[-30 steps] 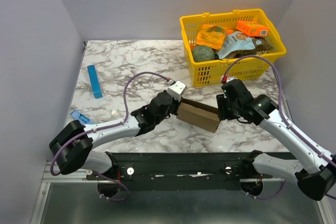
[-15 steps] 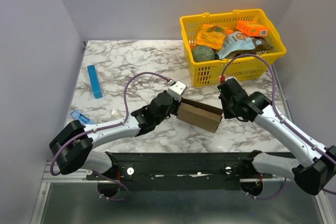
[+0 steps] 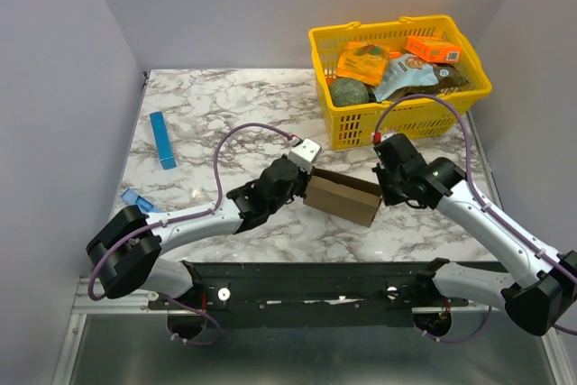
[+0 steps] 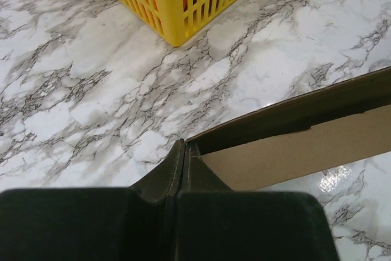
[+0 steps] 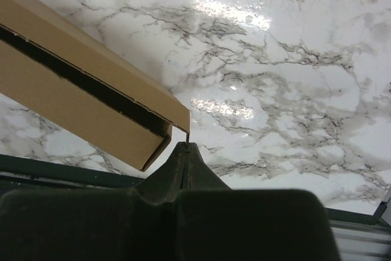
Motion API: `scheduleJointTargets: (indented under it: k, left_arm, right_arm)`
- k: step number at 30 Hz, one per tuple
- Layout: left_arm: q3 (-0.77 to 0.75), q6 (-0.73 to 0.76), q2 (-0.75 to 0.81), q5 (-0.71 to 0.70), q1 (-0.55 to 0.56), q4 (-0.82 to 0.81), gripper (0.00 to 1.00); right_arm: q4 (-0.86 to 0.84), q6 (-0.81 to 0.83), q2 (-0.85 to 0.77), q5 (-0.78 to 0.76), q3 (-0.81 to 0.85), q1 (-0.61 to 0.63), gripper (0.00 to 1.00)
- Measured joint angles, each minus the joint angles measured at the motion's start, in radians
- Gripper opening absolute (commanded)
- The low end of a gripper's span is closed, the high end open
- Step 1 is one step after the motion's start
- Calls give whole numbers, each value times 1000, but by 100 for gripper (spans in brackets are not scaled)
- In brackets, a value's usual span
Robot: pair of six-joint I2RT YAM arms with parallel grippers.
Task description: Fold the paper box
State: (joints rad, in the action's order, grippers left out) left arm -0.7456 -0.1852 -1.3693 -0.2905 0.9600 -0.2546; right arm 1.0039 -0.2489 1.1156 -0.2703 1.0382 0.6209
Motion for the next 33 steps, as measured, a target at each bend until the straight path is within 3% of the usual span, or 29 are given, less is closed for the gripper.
scheduleJointTargets:
  k: [22,33]
  left_arm:
    - [-17,-21,-13,-68,19,24,0]
    - [-20,-21,-21,-119,37,27,0]
  right_arm:
    - [0,-117,-60,196,-27,-3,1]
    - [-4,-136,-85,213,-27,-3,0]
